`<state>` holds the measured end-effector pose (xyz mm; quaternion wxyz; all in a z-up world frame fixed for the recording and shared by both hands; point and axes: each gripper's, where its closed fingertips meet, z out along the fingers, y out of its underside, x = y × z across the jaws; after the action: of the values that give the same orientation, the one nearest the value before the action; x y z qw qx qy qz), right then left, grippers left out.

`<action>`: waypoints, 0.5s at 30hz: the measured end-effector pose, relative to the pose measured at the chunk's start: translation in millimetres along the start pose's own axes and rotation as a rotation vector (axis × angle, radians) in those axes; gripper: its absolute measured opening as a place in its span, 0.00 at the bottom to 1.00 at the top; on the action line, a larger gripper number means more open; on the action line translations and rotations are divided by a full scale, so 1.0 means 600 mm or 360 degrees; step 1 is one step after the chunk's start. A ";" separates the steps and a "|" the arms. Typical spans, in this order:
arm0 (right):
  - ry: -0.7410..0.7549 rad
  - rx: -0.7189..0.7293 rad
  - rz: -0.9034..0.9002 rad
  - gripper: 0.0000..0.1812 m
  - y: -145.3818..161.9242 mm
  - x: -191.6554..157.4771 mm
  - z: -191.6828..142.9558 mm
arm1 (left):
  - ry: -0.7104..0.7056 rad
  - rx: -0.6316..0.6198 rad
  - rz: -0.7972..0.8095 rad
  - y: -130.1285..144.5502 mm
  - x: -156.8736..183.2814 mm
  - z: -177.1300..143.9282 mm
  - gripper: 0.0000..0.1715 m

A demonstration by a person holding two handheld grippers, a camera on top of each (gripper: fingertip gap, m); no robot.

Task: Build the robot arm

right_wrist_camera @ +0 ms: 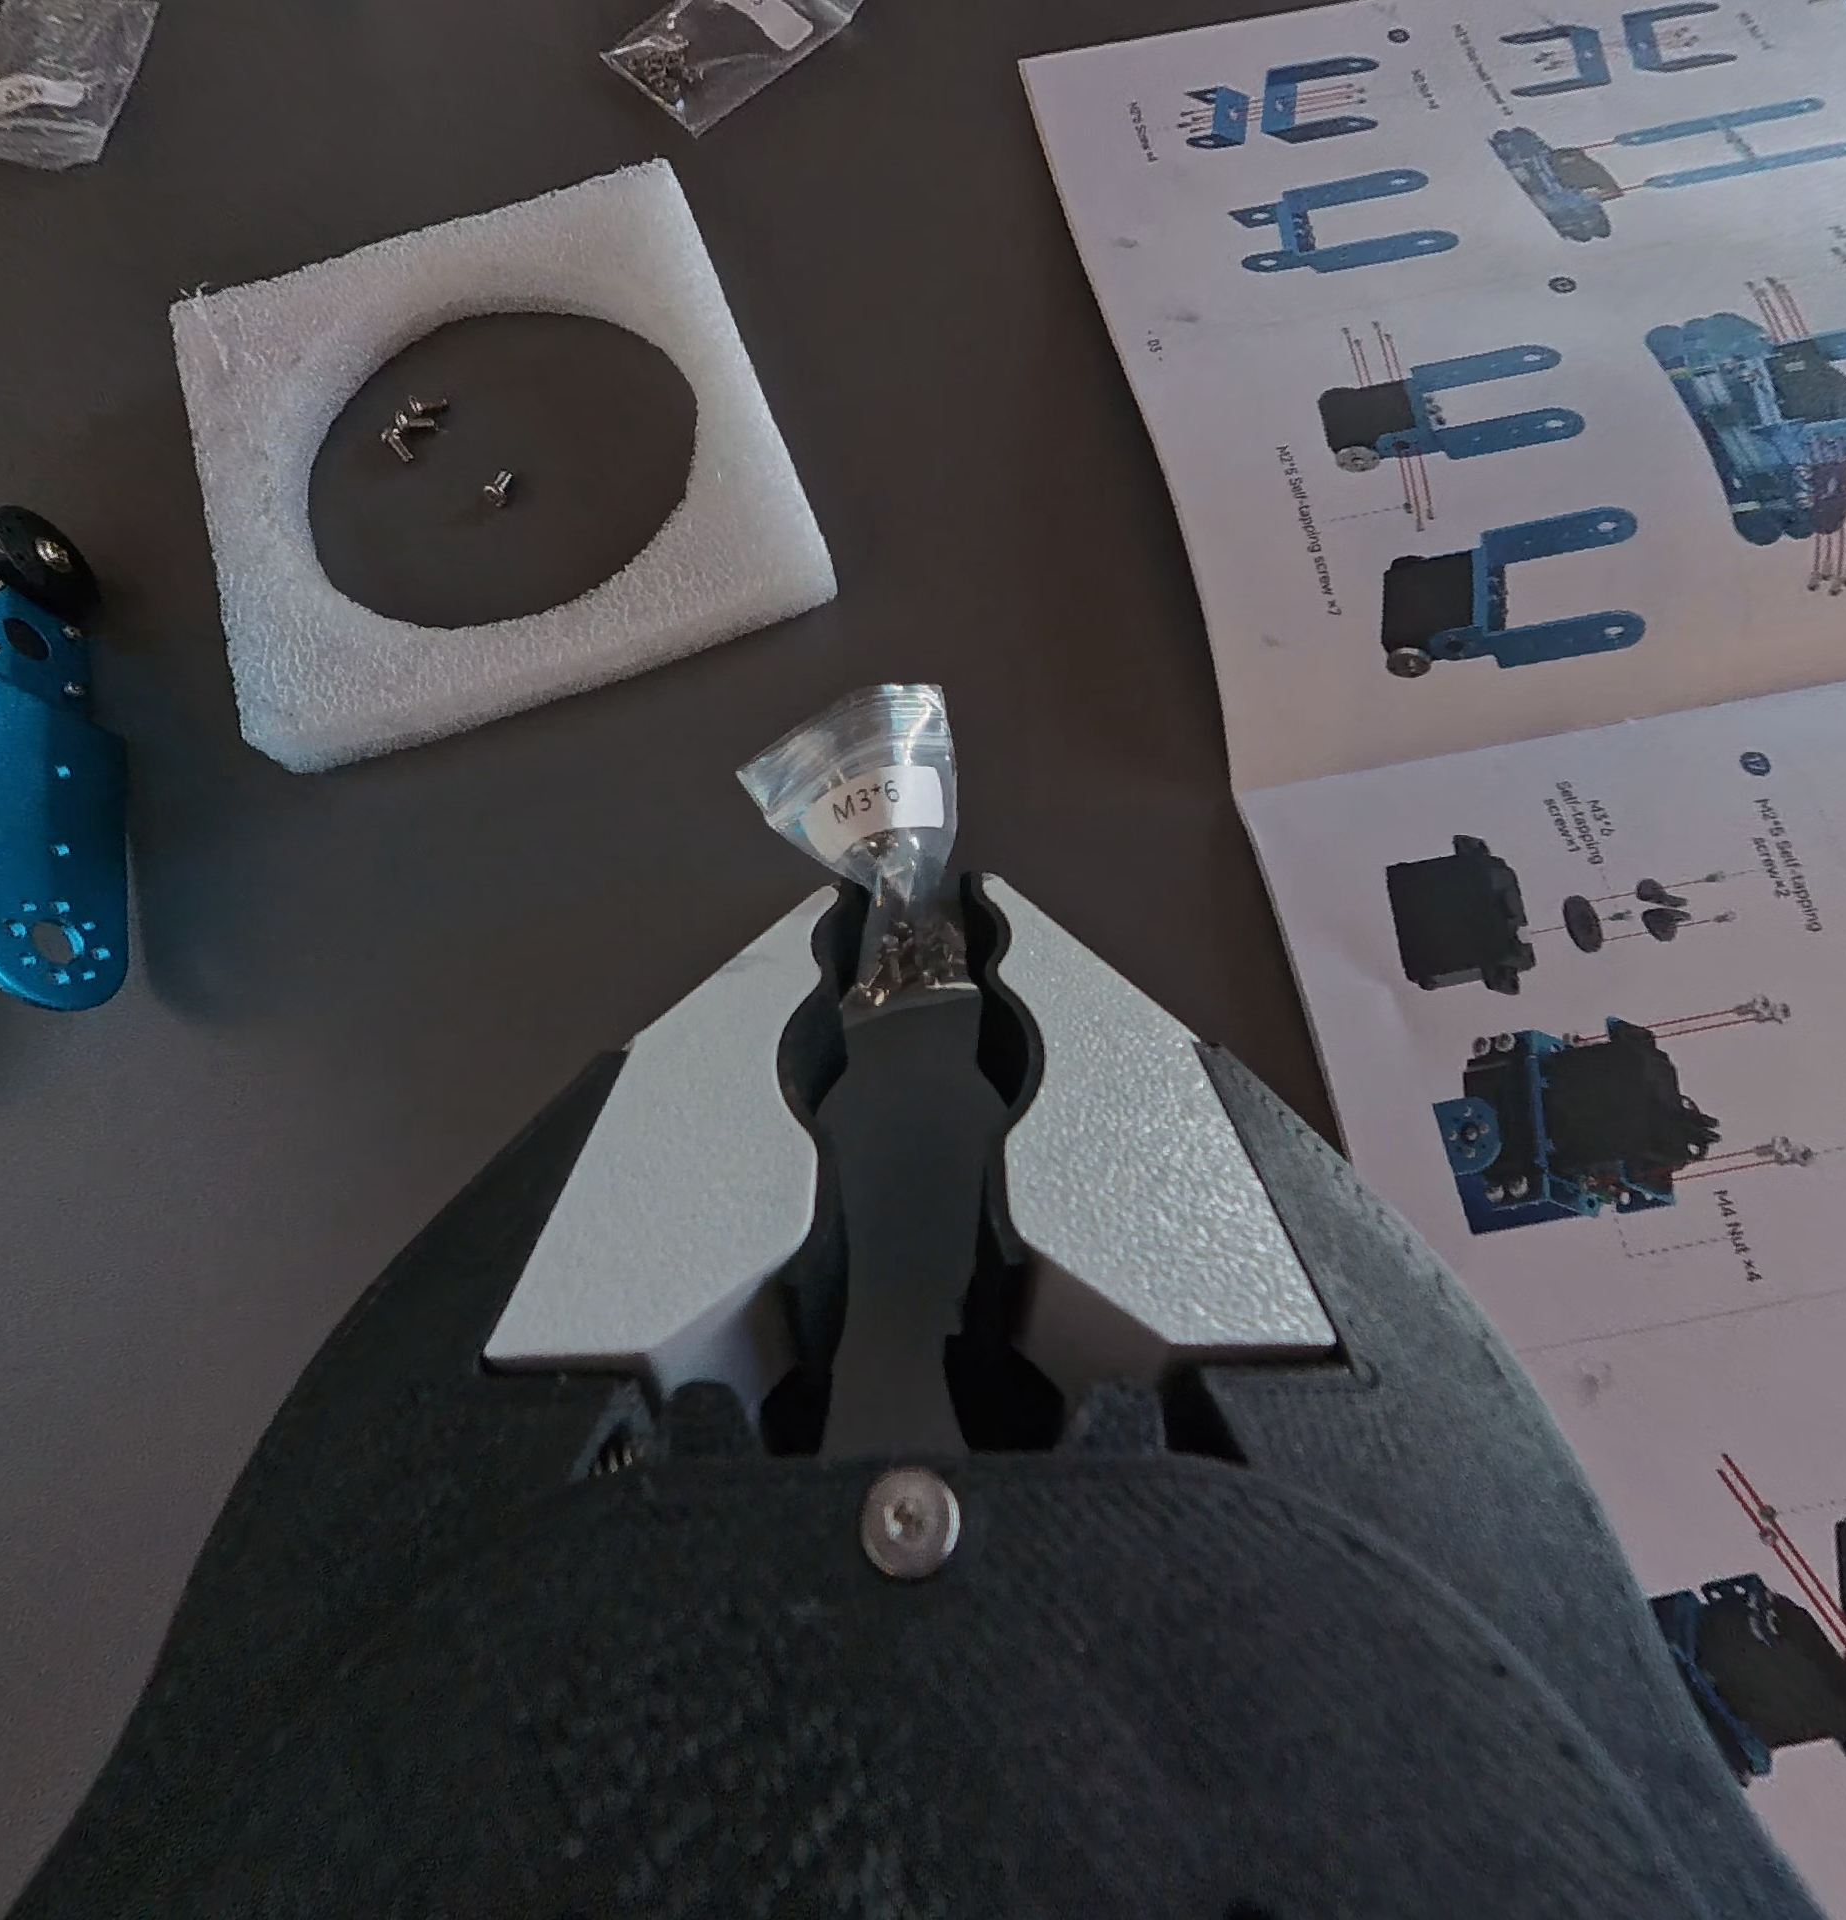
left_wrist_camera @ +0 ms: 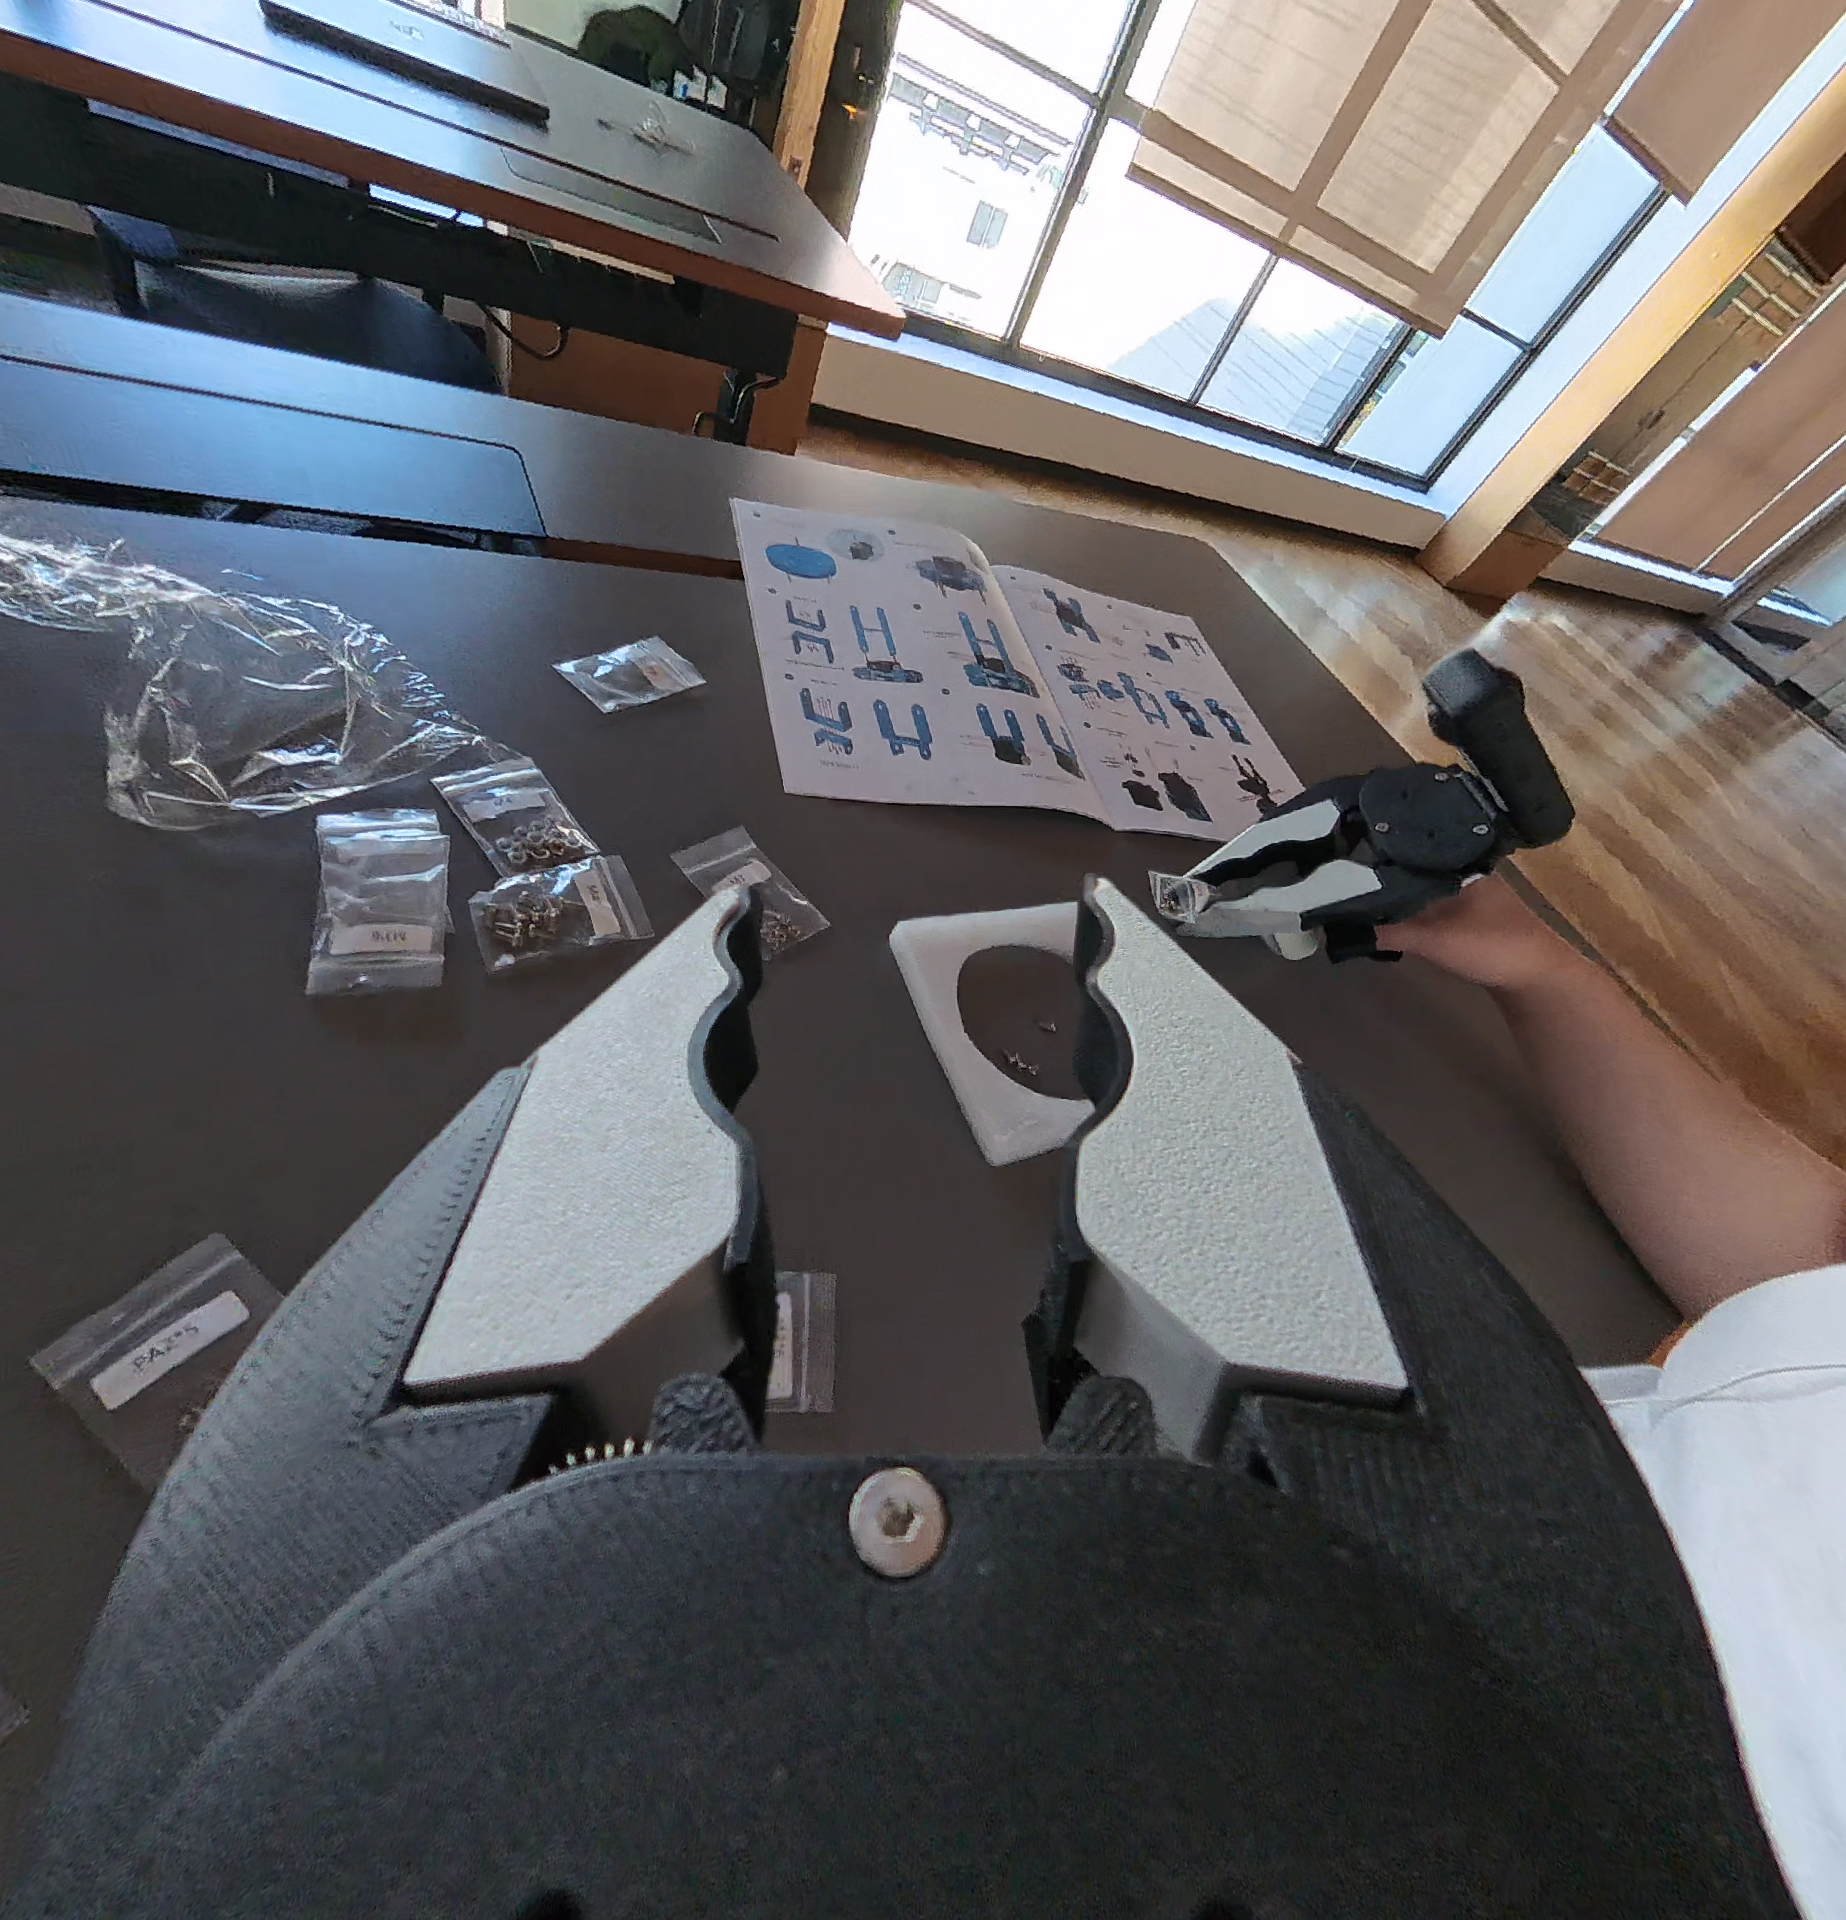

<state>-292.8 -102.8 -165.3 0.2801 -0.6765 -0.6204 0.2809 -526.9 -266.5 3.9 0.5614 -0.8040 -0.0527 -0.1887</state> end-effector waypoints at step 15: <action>0.0011 0.0237 0.0011 0.28 -0.004 0.013 -0.032 | -0.0041 0.0000 0.0042 -0.030 -0.007 0.038 0.35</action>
<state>-279.9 -95.2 -150.3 0.3307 -0.6569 -0.5946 0.3248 -530.7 -238.5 11.5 0.5632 -0.8070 -0.0492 -0.1708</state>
